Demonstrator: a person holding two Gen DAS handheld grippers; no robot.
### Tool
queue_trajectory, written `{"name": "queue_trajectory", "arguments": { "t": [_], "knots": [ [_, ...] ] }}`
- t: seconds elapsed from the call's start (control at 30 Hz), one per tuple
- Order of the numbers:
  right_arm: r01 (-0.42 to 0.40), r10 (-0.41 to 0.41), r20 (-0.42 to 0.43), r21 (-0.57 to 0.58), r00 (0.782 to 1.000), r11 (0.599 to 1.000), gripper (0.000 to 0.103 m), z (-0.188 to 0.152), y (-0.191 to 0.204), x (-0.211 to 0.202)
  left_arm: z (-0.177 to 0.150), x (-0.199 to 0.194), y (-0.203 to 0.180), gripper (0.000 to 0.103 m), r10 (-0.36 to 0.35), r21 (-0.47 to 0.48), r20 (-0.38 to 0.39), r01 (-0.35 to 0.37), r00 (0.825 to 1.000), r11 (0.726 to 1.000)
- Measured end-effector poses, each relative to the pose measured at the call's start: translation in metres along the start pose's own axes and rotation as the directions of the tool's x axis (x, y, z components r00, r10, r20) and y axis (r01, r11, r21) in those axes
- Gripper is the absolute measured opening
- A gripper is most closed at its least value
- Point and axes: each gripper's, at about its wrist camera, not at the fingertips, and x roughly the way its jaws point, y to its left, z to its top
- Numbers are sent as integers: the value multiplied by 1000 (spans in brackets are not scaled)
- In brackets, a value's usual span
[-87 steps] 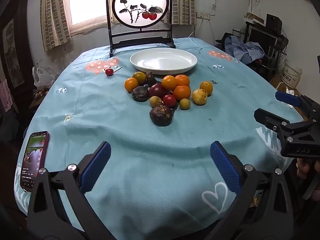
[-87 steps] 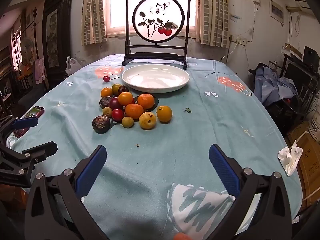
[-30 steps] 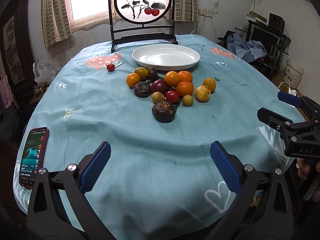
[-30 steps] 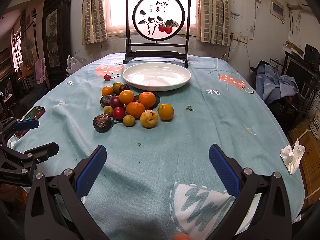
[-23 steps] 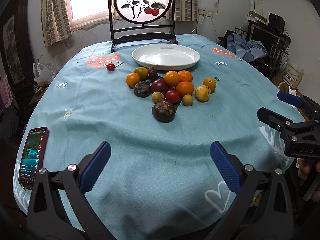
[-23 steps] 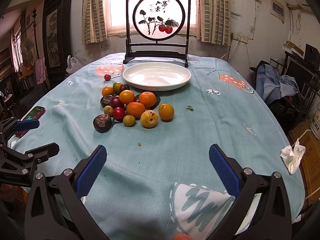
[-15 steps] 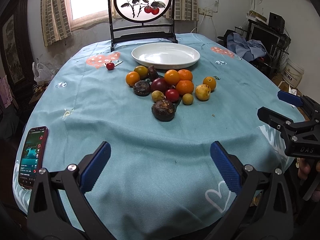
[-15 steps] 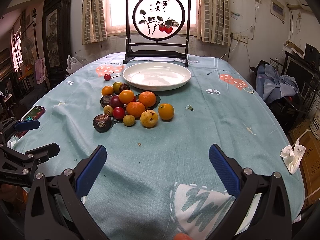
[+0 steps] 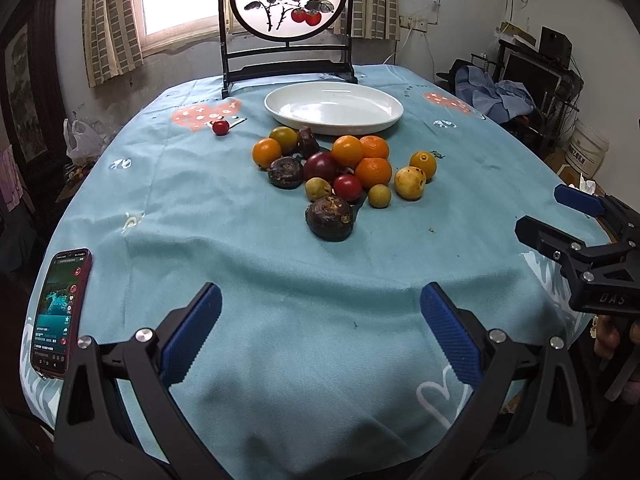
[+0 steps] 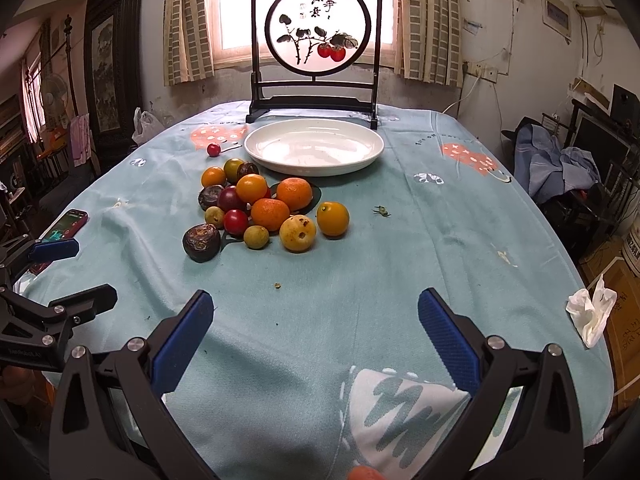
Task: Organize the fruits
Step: 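Grasp the yellow spotted fruit with the right tool while the left tool grasps a dark brown fruit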
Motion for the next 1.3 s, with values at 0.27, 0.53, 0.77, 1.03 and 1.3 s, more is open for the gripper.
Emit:
{"name": "queue_trajectory", "arguments": {
  "t": [0.27,0.53,0.77,1.03,1.3],
  "knots": [
    [-91,92,-71,14,993,996,102,13,-10,43,-1,18,22,101,2,-61,-16,-3,1000,998],
    [-193,205,-201,76,958,978,67,34,-10,113,5,28,37,101,-31,-64,35,33,999,997],
    [-211,229,-249,99,941,973,51,47,-7,145,13,38,43,101,-47,-52,51,50,998,997],
    [-256,283,-224,139,933,957,37,48,-19,140,27,58,39,96,-86,-35,24,87,996,996],
    [-301,332,-160,193,930,934,37,32,-36,101,48,98,14,70,-140,17,-62,142,988,990]
  ]
}}
